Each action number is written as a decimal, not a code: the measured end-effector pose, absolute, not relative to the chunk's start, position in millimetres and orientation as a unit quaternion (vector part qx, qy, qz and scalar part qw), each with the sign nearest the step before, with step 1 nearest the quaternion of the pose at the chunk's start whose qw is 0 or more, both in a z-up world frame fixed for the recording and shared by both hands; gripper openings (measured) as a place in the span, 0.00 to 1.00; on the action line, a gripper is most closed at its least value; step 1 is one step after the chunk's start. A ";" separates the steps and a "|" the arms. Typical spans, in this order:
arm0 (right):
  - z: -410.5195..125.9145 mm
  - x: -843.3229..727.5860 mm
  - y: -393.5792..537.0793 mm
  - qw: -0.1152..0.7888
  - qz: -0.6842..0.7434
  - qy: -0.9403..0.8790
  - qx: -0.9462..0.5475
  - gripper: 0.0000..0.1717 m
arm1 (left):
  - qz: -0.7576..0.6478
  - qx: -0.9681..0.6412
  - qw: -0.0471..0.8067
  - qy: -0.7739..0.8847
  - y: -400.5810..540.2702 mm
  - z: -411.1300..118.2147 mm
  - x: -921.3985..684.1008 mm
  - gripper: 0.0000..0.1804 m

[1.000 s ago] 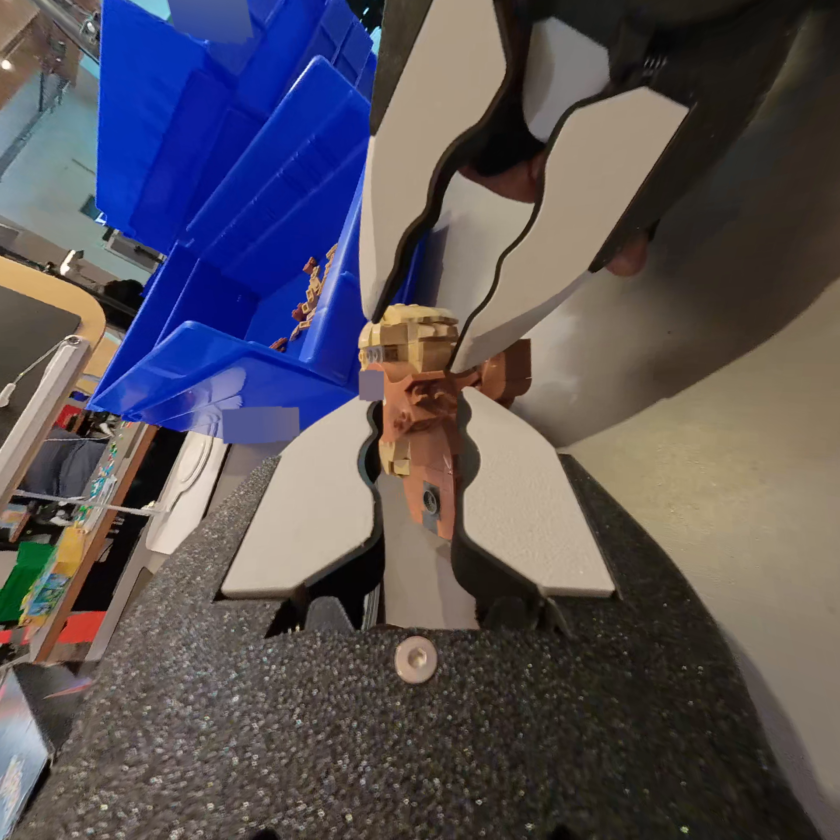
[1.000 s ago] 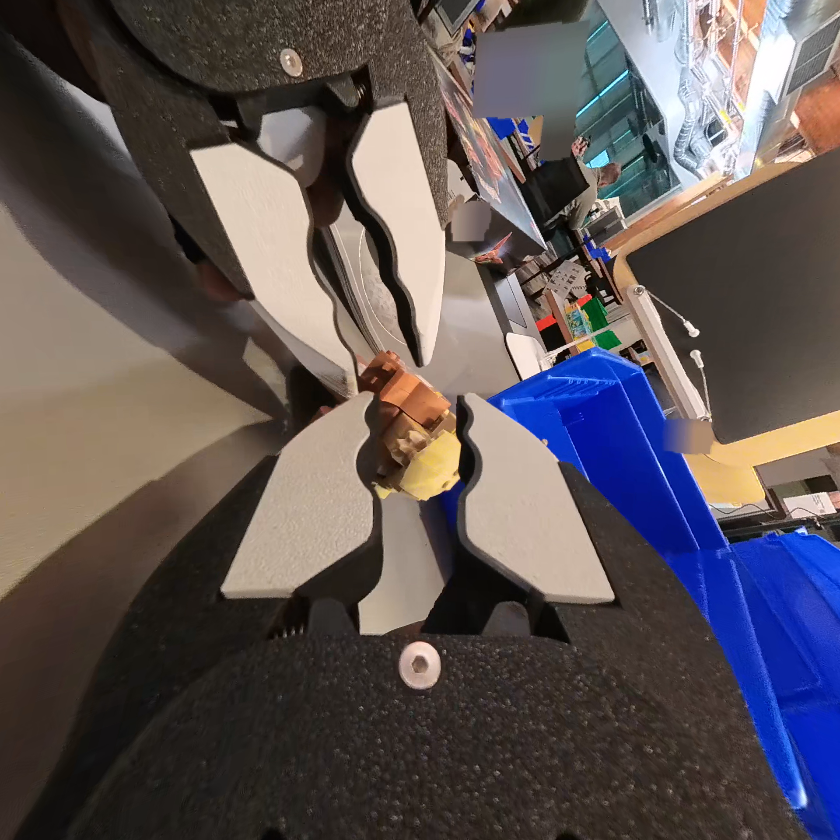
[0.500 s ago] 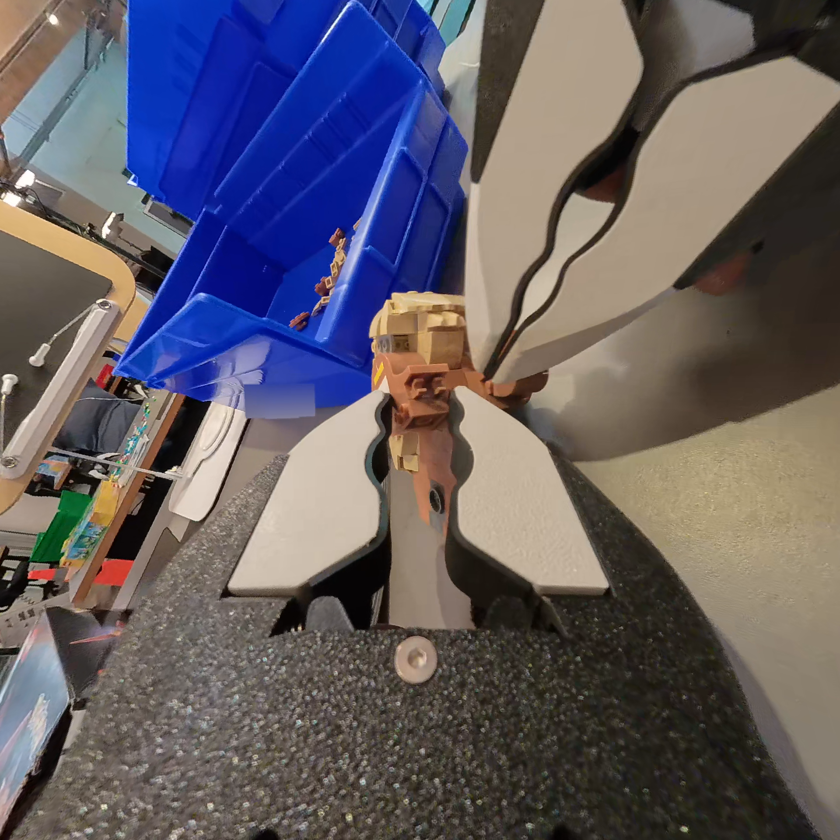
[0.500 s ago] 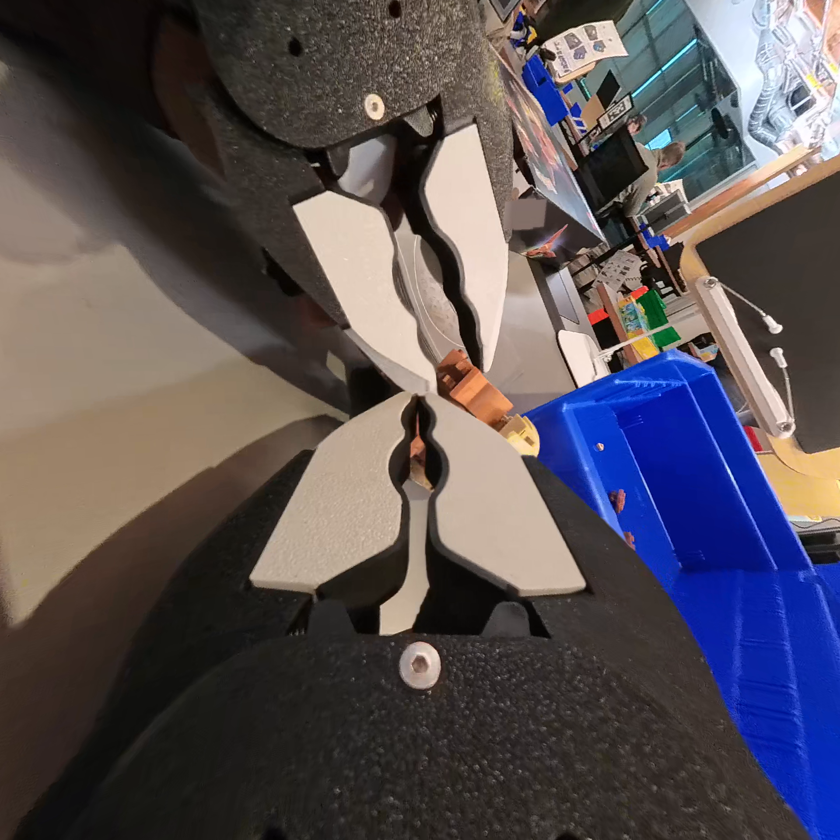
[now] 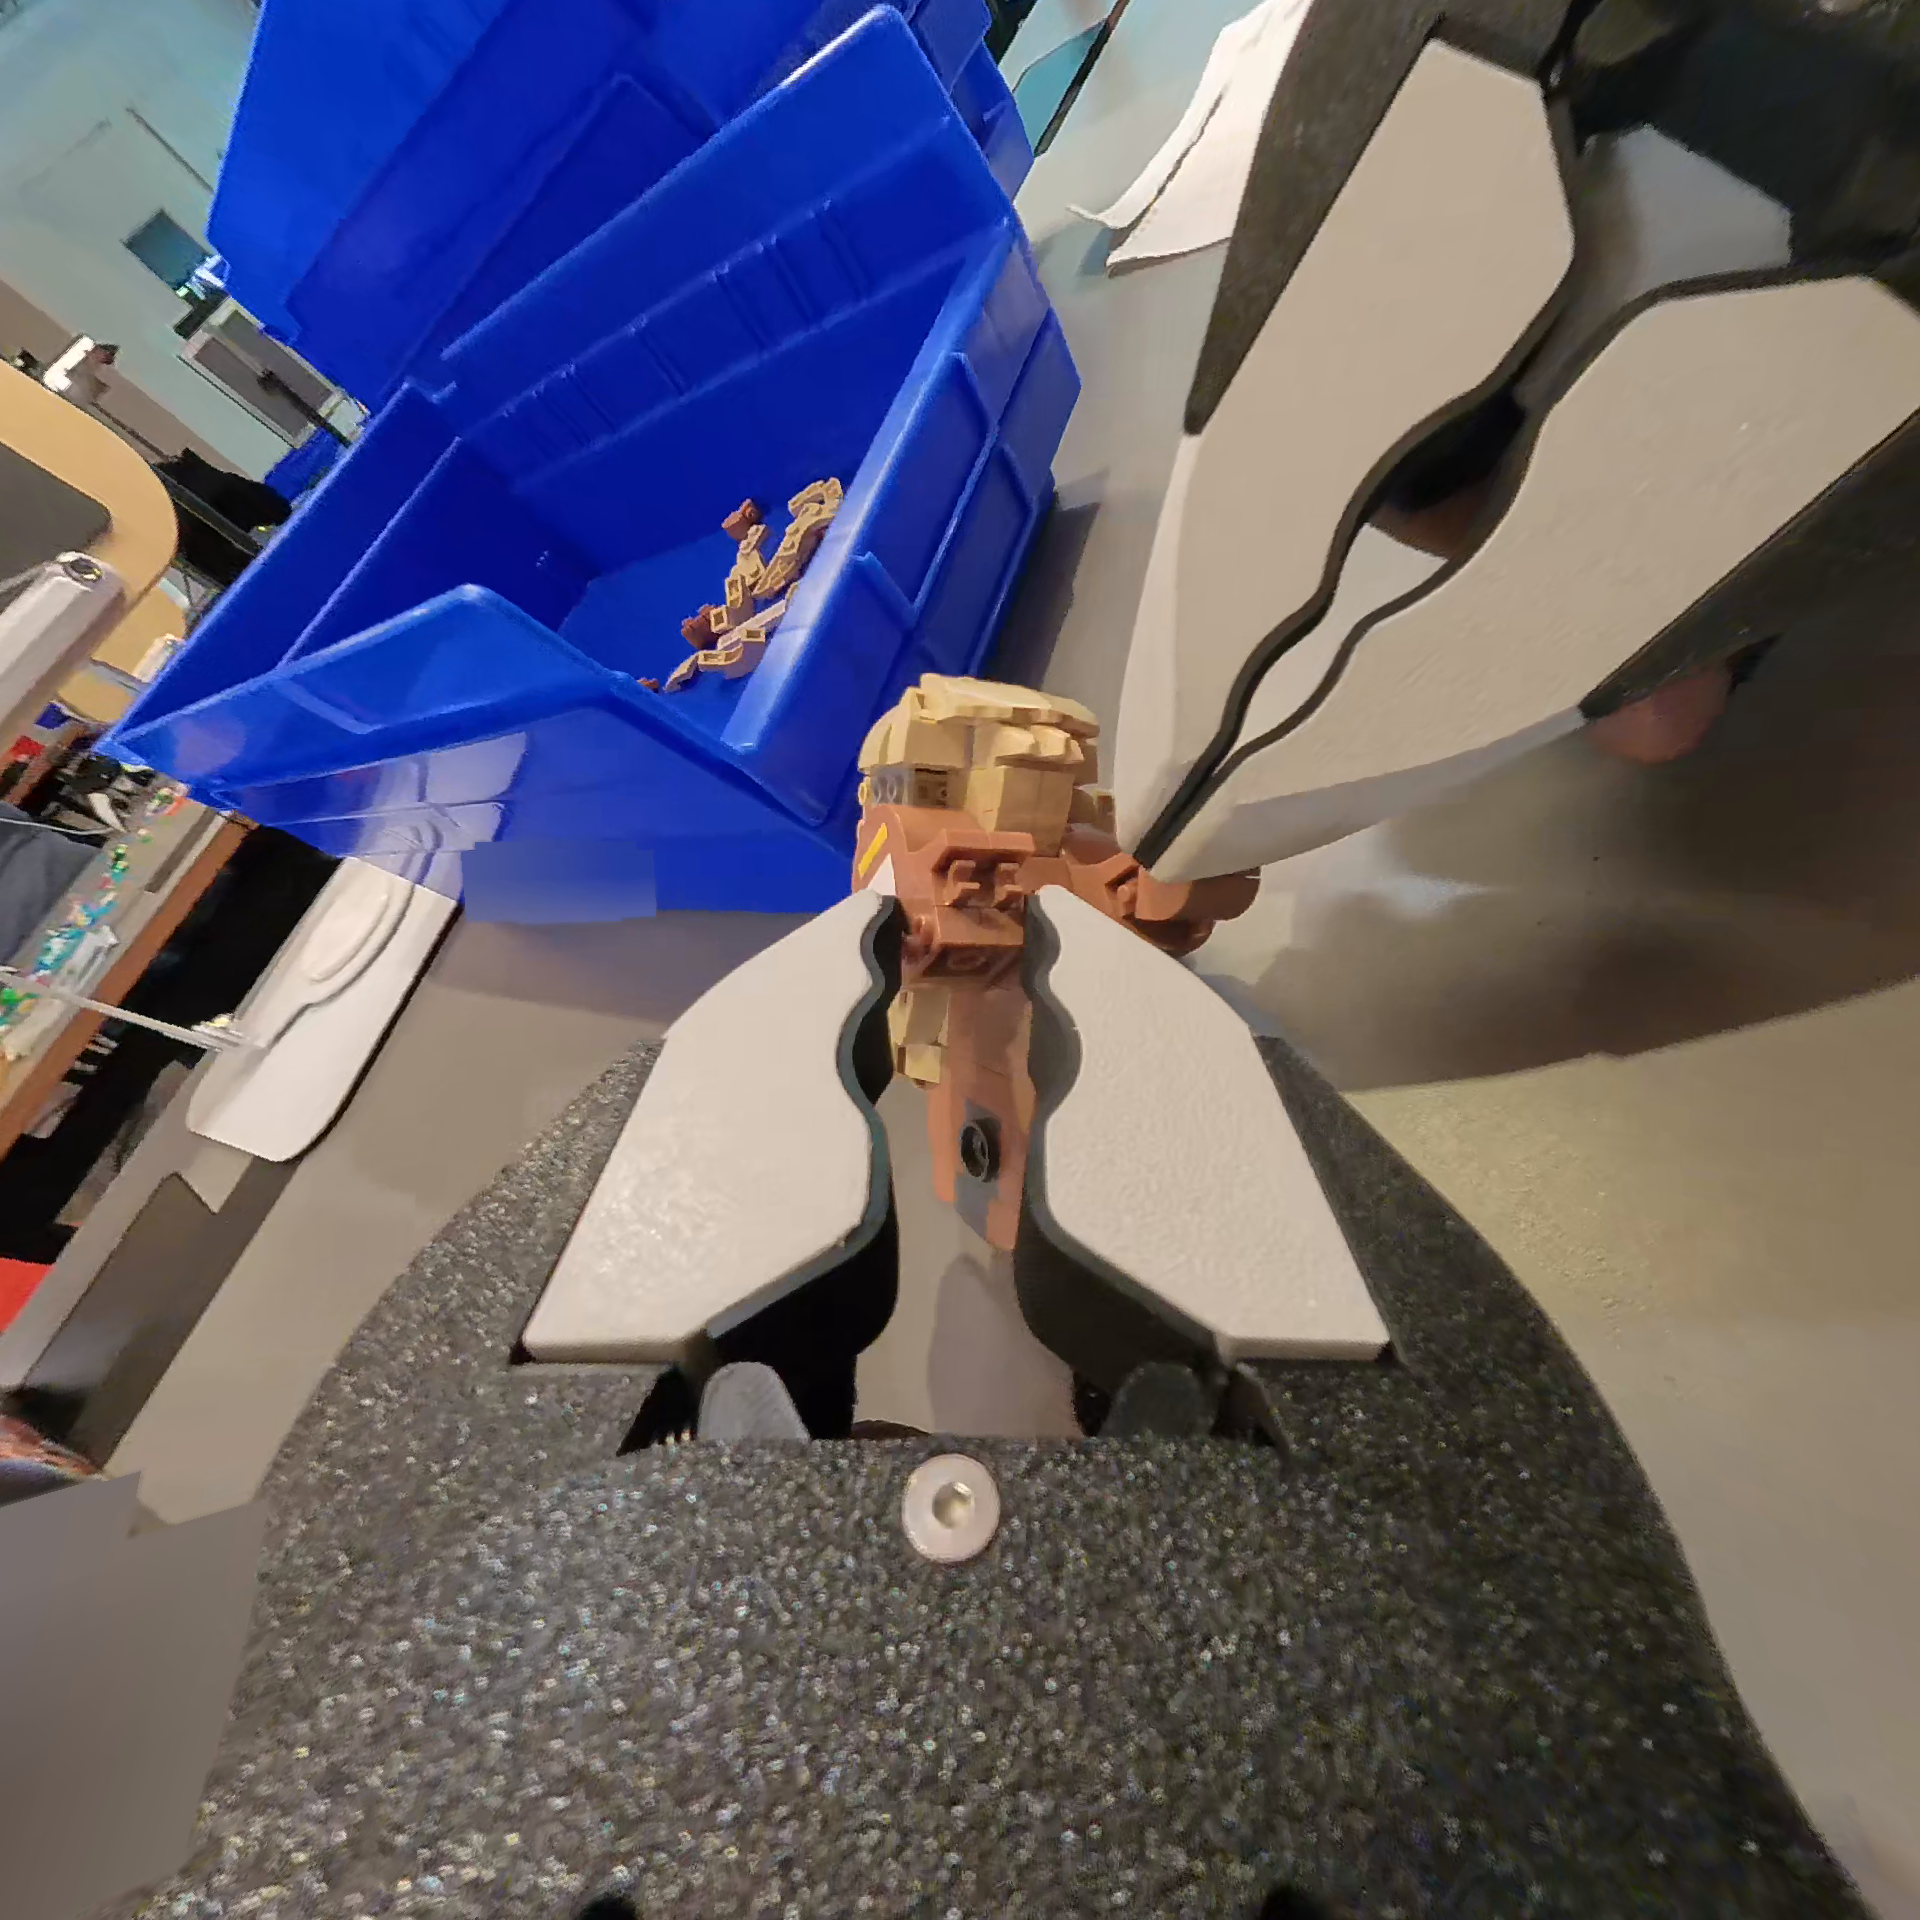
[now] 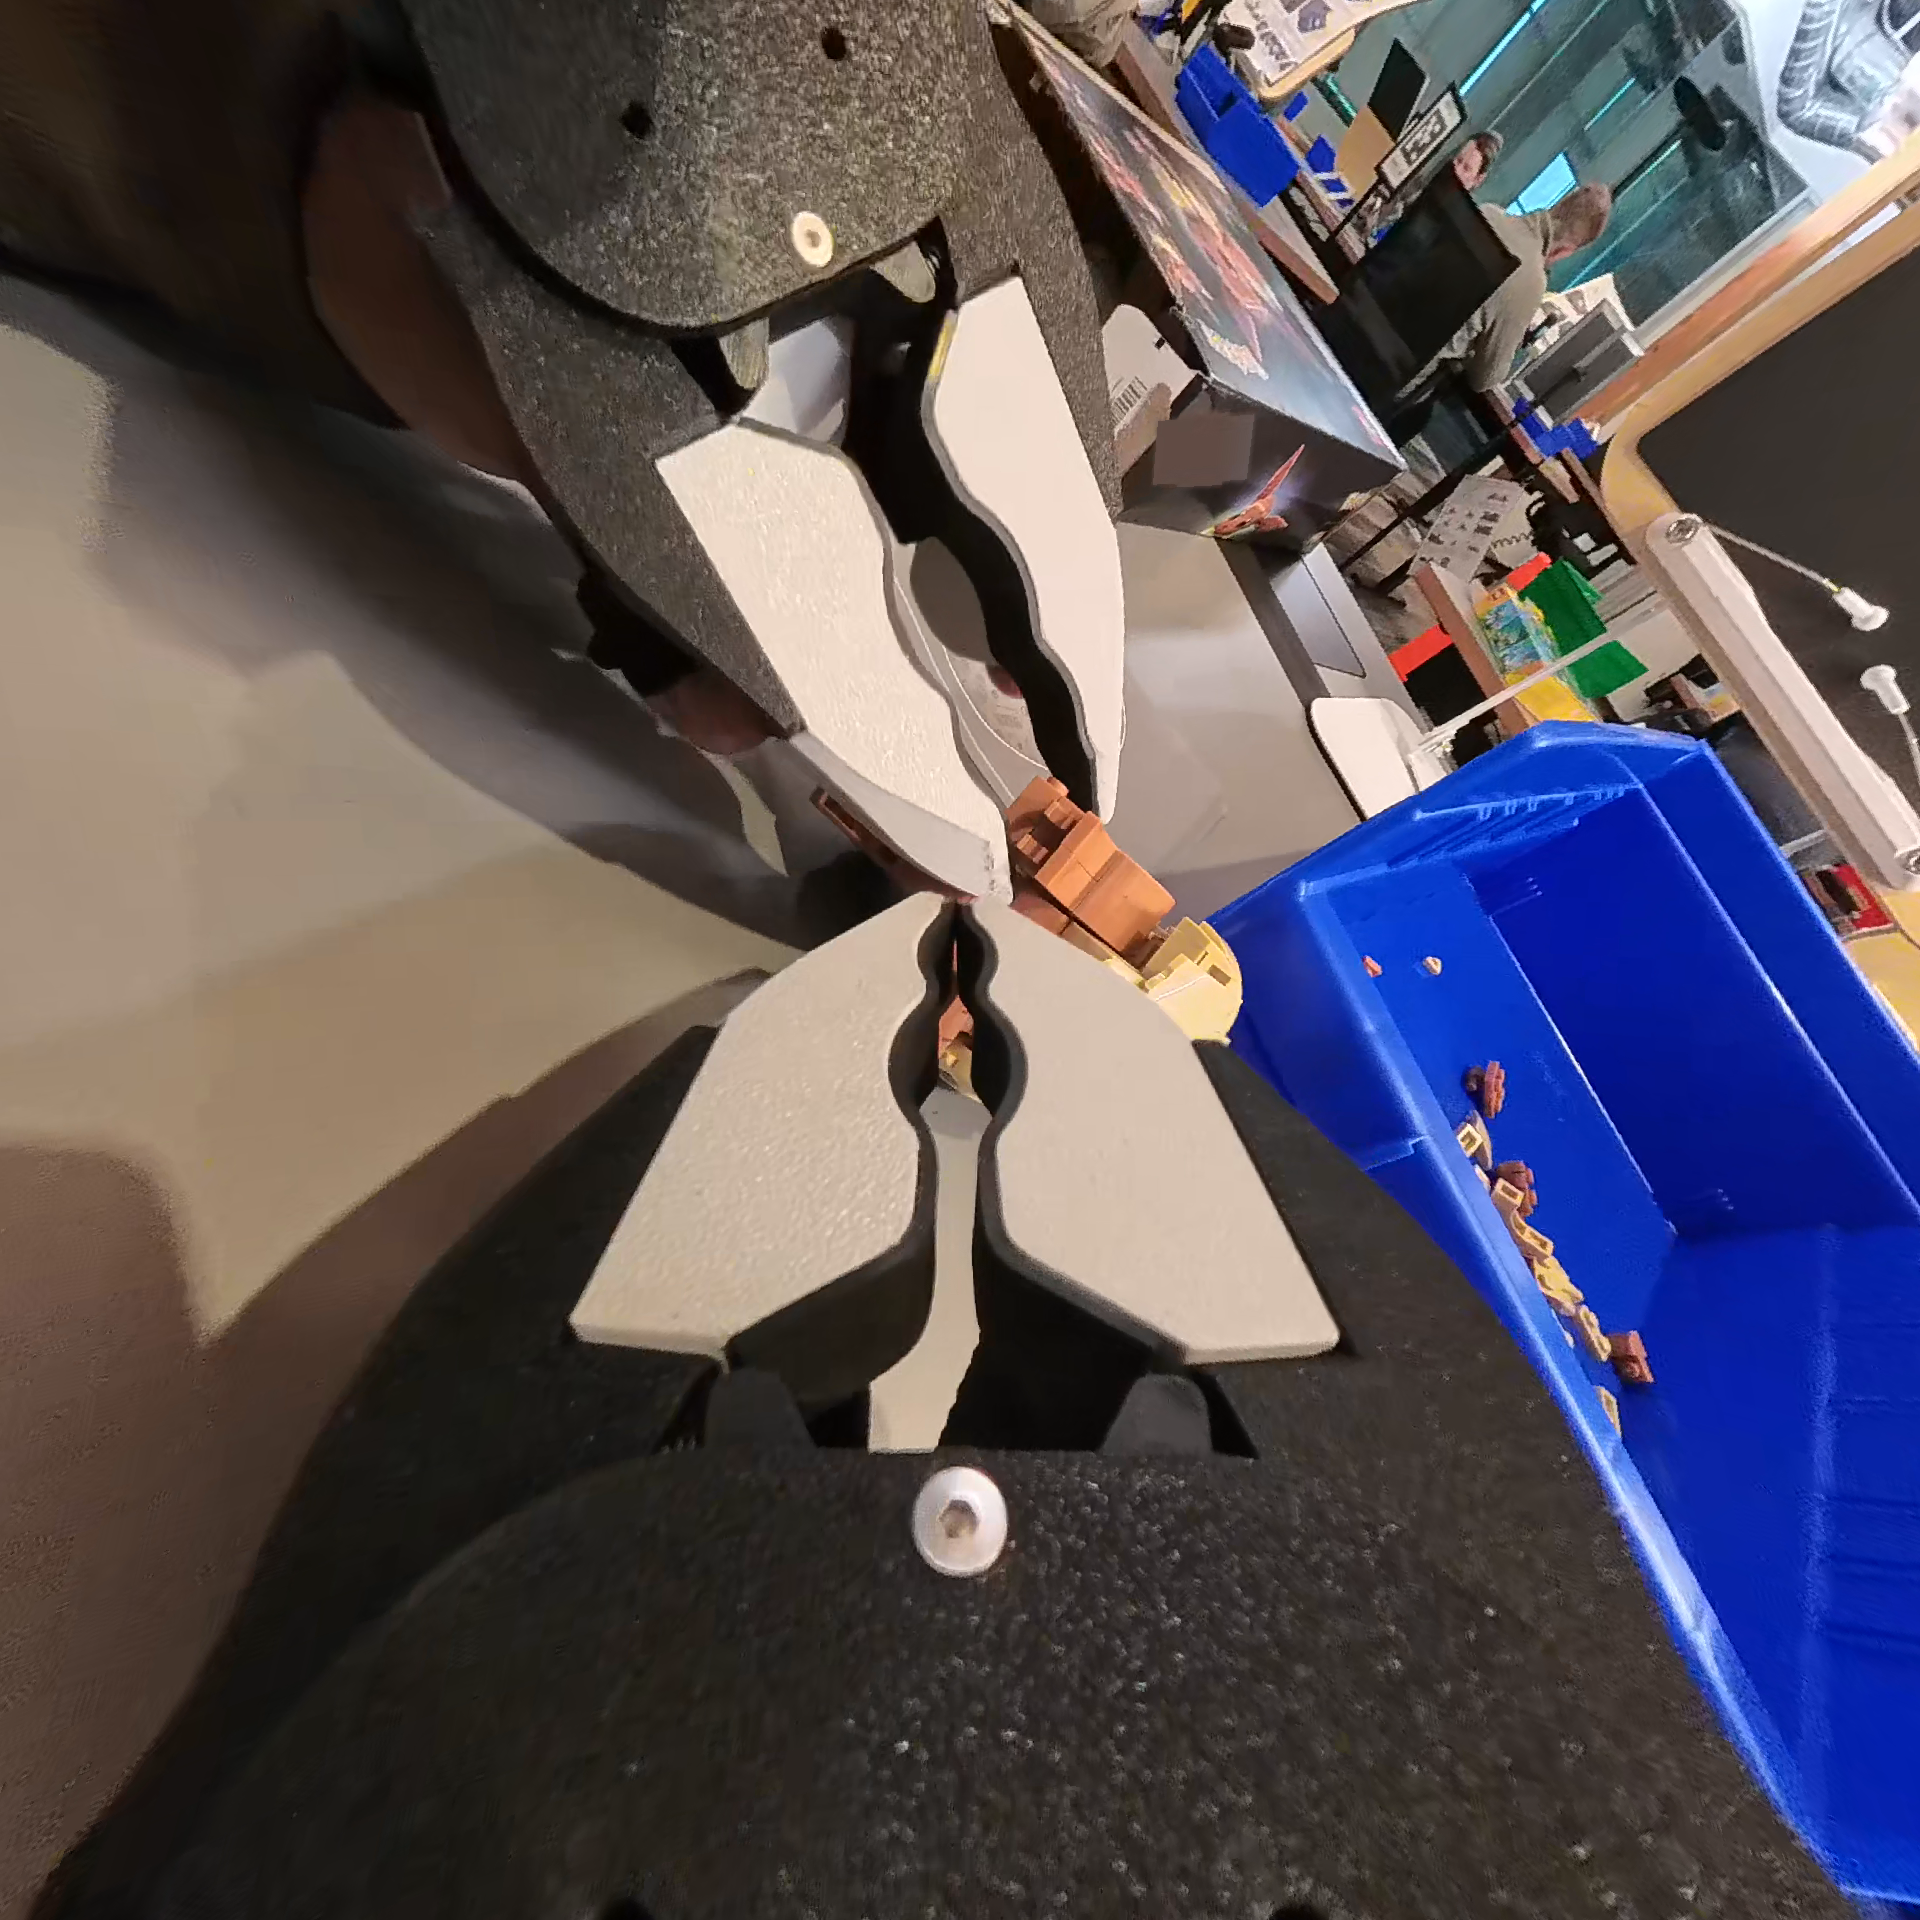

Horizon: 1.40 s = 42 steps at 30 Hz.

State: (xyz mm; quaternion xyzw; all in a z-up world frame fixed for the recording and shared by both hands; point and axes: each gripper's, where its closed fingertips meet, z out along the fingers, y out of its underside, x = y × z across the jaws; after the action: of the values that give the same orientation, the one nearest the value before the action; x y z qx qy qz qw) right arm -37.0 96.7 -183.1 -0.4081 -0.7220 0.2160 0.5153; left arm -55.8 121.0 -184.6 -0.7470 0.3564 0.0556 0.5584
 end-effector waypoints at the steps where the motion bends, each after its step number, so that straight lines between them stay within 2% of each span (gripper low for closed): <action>1: -183.1 -37.0 96.7 0.515 0.216 -0.721 -0.409 0.00 | 0.048 -0.750 0.558 0.353 121.1 -184.4 -55.9 0.12; 22: -177.7 -36.9 95.8 0.528 0.215 -0.713 -0.409 0.00 | -0.073 -0.779 0.552 0.290 121.3 -183.2 -56.3 0.12; 42: -176.8 -37.0 96.4 0.528 0.215 -0.708 -0.416 0.00 | -0.120 -0.783 0.552 0.260 122.0 -182.3 -56.7 0.12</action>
State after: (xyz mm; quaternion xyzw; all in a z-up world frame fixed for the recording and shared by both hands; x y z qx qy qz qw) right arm -37.0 96.4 -176.8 -0.4162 -0.7083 0.2151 0.5281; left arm -56.7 122.0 -182.3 -0.7833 0.2604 -0.1196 0.5516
